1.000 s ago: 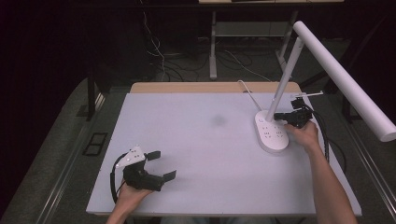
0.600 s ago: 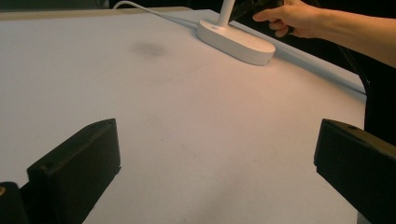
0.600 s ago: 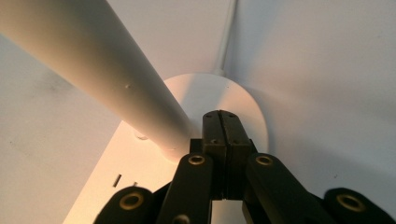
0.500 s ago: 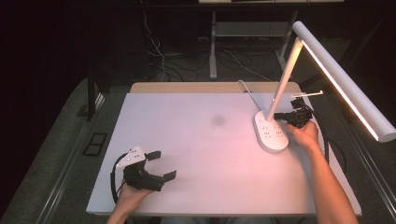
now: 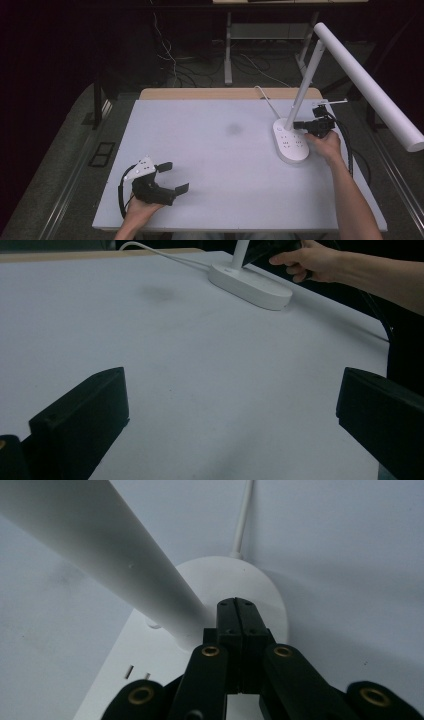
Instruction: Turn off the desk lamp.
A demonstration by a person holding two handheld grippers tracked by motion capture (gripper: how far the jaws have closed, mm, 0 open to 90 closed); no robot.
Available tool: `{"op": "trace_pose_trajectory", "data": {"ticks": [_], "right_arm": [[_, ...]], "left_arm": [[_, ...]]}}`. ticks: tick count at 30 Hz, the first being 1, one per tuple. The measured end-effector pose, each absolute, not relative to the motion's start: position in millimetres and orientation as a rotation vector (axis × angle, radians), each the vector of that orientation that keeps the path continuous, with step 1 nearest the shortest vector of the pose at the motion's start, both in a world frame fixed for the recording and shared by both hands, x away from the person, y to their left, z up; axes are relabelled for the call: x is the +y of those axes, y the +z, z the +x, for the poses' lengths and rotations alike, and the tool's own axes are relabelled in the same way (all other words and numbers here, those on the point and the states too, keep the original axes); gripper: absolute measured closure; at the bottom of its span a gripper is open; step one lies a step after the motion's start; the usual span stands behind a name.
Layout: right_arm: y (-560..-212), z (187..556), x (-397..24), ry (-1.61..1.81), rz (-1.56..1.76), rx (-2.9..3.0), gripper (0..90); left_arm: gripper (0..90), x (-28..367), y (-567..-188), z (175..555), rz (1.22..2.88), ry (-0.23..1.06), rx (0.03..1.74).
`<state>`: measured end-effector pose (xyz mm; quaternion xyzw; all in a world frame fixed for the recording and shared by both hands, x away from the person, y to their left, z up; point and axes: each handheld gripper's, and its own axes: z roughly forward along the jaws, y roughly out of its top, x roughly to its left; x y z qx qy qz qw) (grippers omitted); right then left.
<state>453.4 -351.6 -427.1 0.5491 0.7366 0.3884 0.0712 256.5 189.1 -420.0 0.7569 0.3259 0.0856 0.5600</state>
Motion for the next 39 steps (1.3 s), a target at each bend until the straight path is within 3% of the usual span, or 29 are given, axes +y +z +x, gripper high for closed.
{"op": "trace_pose_trajectory", "data": {"ticks": [39], "right_arm": [[-429.0,447.4,-348.8,1.191,1.705,2.132,90.0]], "left_arm": [[0.0,191.3,-419.5,257.0,1.780,0.217,0.774]]}}
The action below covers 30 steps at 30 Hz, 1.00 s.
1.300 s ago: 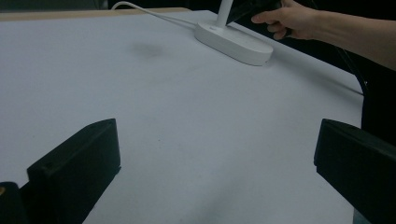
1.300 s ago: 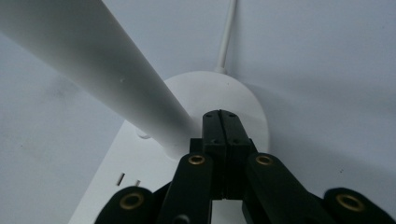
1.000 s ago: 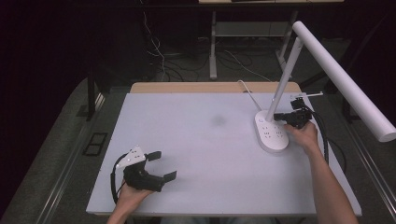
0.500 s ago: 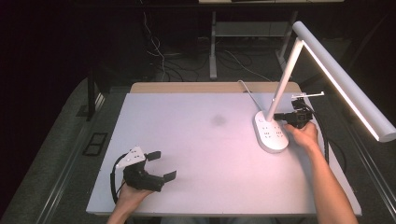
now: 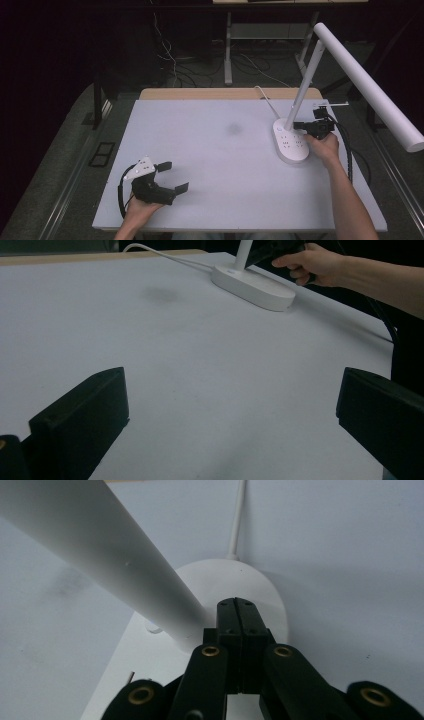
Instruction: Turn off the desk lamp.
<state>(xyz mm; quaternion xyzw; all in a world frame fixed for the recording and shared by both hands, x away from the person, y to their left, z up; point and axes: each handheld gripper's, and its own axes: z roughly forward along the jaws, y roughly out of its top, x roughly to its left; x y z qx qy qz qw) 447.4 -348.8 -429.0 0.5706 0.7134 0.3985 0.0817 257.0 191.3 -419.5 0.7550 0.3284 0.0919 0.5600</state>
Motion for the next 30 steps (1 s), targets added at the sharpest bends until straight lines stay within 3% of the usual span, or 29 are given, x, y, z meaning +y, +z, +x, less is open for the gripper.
{"op": "trace_pose_trajectory", "data": {"ticks": [30], "right_arm": [[-393,423,-358,1.234,1.640,2.090,89.9]], "left_arm": [[0.0,189,-419,256,1.768,0.217,0.770]]}}
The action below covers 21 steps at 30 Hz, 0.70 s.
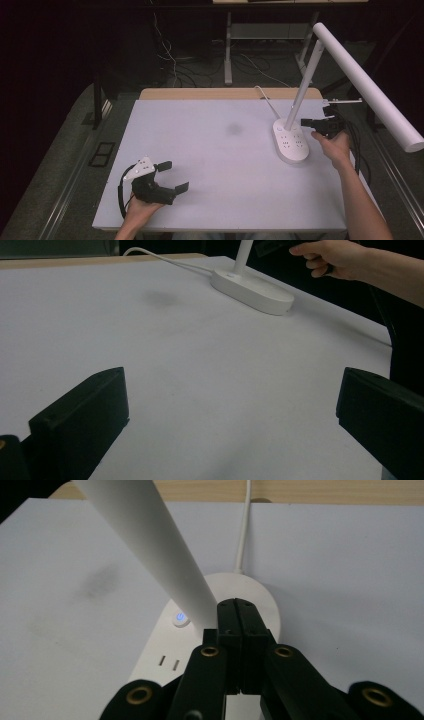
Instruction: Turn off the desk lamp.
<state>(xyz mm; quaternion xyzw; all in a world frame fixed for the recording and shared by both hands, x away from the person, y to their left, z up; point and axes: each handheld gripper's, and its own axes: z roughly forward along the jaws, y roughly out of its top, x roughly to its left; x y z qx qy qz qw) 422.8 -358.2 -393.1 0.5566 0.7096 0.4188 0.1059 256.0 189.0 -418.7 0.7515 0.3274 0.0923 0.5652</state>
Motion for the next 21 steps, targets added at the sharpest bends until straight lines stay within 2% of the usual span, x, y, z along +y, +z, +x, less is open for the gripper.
{"op": "trace_pose_trajectory", "data": {"ticks": [3,4,7,16,18,21], "right_arm": [[-389,417,-359,1.253,1.635,2.089,89.7],[-388,416,-359,1.260,1.634,2.088,82.6],[-386,409,-359,1.251,1.631,2.098,79.1],[-374,379,-354,1.295,1.628,2.076,61.1],[-372,372,-354,1.321,1.640,2.070,55.1],[-371,364,-352,1.341,1.634,2.059,41.7]], "left_arm": [[0.0,189,-418,255,1.769,0.217,0.765],[0.0,189,-418,255,1.767,0.217,0.766],[0.0,190,-418,255,1.767,0.216,0.766],[0.0,187,-418,252,1.764,0.208,0.757],[0.0,187,-417,251,1.762,0.208,0.756],[0.0,188,-417,251,1.757,0.209,0.758]]}}
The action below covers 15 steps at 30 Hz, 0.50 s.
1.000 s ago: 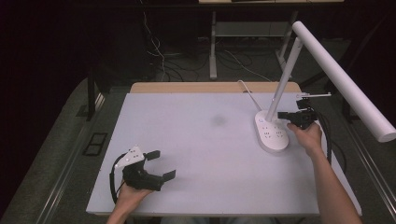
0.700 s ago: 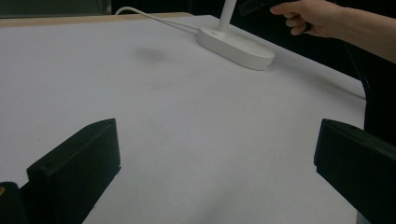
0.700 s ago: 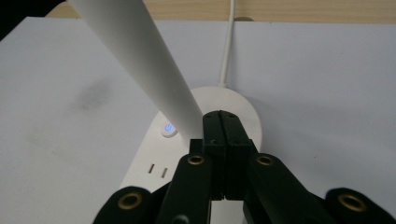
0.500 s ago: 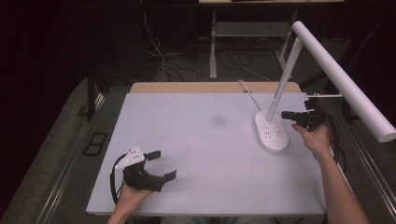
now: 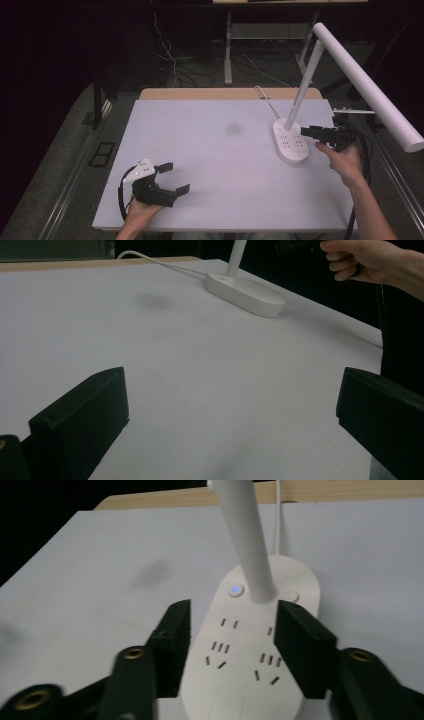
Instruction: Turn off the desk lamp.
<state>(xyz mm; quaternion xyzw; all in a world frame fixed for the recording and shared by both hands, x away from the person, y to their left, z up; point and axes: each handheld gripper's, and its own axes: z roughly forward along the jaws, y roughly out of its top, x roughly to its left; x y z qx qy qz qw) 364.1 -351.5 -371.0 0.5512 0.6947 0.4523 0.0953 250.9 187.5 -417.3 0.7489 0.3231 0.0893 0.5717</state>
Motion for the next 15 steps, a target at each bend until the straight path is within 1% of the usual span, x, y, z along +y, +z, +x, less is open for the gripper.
{"op": "trace_pose_trajectory", "data": {"ticks": [6,7,9,10,11,15], "right_arm": [[-369,347,-342,1.367,1.586,2.058,14.3],[-368,344,-341,1.375,1.581,2.065,11.4],[-367,337,-338,1.387,1.560,2.070,10.4],[-366,334,-337,1.390,1.551,2.068,2.6],[-365,330,-335,1.405,1.531,2.086,0.5],[-364,316,-331,1.465,1.490,2.079,0.6]], "left_arm": [[0.0,189,-417,251,1.753,0.214,0.764],[0.0,189,-417,251,1.753,0.214,0.765],[0.0,189,-417,251,1.754,0.213,0.764],[0.0,189,-417,251,1.753,0.213,0.764],[0.0,189,-417,251,1.753,0.213,0.763],[0.0,188,-417,251,1.755,0.215,0.762]]}}
